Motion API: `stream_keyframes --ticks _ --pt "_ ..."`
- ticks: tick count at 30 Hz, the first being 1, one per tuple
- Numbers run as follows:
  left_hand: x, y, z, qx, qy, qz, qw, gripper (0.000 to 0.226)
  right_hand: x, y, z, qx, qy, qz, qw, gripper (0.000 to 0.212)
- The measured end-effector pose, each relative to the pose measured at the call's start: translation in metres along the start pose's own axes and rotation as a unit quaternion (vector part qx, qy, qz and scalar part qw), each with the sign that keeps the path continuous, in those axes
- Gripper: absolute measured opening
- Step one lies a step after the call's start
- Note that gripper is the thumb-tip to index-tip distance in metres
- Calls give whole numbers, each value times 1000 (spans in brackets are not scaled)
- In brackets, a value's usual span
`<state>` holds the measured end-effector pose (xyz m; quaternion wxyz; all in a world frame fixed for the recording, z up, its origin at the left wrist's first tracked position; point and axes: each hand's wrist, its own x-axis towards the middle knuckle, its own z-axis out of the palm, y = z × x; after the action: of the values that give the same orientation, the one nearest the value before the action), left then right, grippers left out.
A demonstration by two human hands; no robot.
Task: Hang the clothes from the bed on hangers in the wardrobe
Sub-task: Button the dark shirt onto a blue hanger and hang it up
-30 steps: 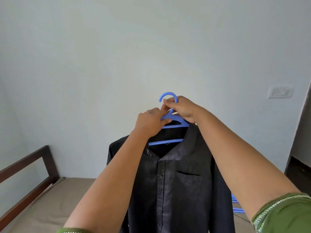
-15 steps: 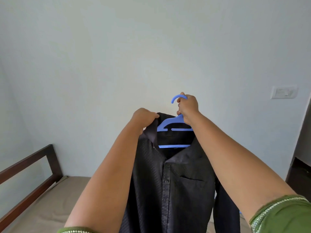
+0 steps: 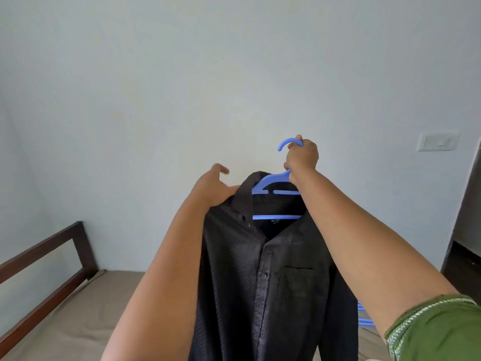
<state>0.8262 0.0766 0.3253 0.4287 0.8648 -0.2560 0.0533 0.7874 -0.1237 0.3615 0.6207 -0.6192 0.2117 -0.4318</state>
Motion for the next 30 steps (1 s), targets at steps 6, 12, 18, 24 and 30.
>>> stream_keyframes --ticks 6,12,18,24,30 --pt "-13 -22 6 113 -18 144 983 13 5 -14 -3 -12 8 -8 1000 27" --pt "-15 -34 -3 240 75 118 961 20 -12 -34 3 7 -144 50 988 27" --pt "-25 -46 -5 243 230 200 921 14 -1 -50 -66 43 -375 65 924 20" --pt "-32 -48 2 213 219 256 917 30 -2 -11 -68 -266 -378 179 869 15" --pt "-41 -50 9 159 168 262 937 18 -19 -11 -72 -295 -449 180 824 23"
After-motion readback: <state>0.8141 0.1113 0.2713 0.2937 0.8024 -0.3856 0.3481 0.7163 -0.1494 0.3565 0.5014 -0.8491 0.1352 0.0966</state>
